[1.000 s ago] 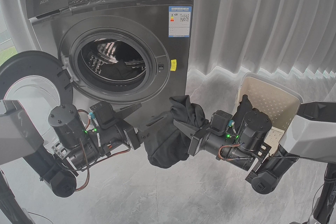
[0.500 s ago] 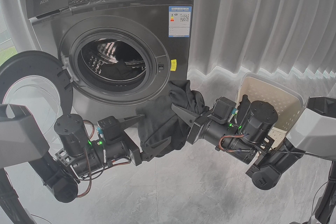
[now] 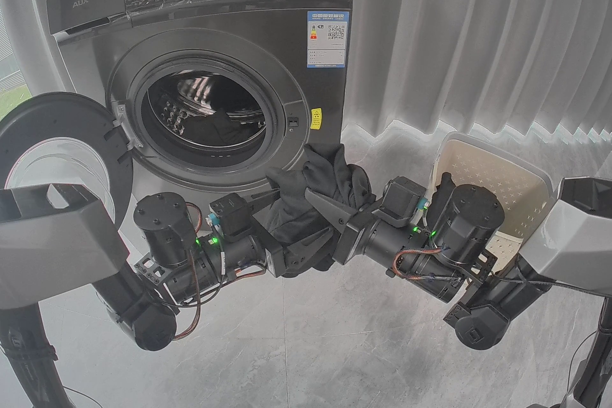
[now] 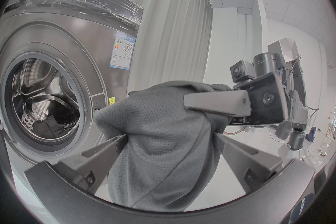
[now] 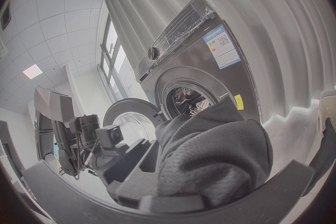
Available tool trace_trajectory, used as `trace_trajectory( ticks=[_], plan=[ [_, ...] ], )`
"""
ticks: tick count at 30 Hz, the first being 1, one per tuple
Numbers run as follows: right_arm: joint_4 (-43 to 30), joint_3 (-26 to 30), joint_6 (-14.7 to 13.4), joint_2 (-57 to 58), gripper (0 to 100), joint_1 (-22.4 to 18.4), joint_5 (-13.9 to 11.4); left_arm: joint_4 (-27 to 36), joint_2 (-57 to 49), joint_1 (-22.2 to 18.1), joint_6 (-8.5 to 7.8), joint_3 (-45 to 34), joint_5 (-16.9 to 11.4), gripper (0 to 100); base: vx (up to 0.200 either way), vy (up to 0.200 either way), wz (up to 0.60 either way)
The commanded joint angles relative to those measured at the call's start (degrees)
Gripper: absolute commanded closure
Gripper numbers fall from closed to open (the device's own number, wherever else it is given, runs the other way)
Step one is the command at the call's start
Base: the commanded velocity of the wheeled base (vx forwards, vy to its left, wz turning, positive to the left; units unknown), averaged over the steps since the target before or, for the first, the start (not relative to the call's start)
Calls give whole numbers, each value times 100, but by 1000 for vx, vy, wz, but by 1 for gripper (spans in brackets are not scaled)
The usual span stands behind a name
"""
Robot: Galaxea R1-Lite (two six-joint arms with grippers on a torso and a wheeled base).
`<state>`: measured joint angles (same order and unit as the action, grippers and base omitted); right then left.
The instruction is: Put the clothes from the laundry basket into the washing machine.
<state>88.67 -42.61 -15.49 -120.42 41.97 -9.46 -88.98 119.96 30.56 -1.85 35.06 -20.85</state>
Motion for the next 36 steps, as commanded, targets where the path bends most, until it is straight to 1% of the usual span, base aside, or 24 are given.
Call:
trace_trajectory(
  ticks=[1,2,3,5,9,13,20,21,24,27,28,29,34,36],
  plan=[
    [1,-20,-6,-17,100,13,6,-14,327,2,-8,256,19,0,0,0,0],
    [1,-20,-6,-17,100,13,6,-14,327,2,-8,256,19,0,0,0,0],
    [1,-20,-6,-17,100,13,14,-14,344,2,1,335,37,100,0,0,0],
    [1,-20,-6,-17,100,13,67,-14,353,11,1,379,37,100,0,0,0],
    [1,-37,-24,-17,100,22,85,-14,353,73,45,414,37,100,0,0,0],
    [1,-28,-68,-26,100,13,111,-23,344,73,45,396,37,100,0,0,0],
    [10,-20,-68,-43,100,-14,120,-23,212,2,71,370,213,100,0,0,0],
    [10,-2,-68,-43,0,-31,120,-23,177,-33,80,352,230,100,0,0,0],
    [10,7,-77,-43,0,-93,155,-23,72,-112,89,335,239,100,0,0,0],
    [1,147,-50,-17,0,-154,383,-23,-86,-182,115,247,248,100,0,0,0],
    [1,165,-41,-8,0,-172,401,-23,-113,-182,124,229,248,100,0,0,0],
    [10,297,-33,18,0,-198,471,-23,-192,-182,141,150,248,100,0,0,0],
    [10,842,-15,317,0,-163,454,-23,-368,-209,168,-78,248,100,0,0,0],
    [10,947,3,467,0,-128,454,-23,-394,-217,177,-122,318,100,0,0,0]
  ],
)
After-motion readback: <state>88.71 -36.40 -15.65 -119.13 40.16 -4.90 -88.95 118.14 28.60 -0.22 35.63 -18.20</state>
